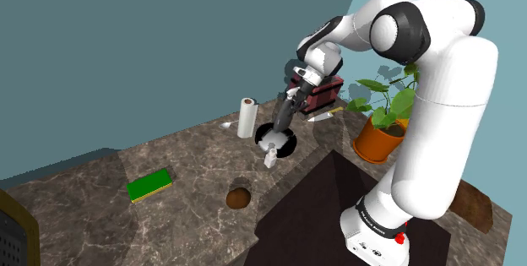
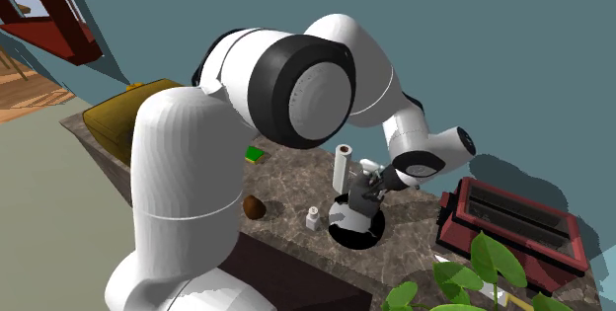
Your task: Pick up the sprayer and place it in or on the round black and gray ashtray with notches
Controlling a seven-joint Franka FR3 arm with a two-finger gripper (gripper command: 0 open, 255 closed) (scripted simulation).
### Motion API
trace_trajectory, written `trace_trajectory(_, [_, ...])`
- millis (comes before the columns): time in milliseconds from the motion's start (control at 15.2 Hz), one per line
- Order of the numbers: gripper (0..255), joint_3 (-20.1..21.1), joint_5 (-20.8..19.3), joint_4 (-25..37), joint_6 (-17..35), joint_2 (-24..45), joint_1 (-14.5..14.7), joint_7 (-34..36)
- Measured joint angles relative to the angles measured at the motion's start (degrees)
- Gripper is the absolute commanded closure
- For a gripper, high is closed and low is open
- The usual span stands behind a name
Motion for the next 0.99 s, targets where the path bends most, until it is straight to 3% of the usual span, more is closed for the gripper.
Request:
trace_trajectory(726, [255,1.2,2.5,0.4,1.5,3.3,-0.9,-2.5])
trace_trajectory(792, [0,1.2,2.5,0.4,1.5,3.3,-0.9,-2.5])
trace_trajectory(990, [0,1.2,2.5,0.4,1.5,3.3,-0.9,-2.5])
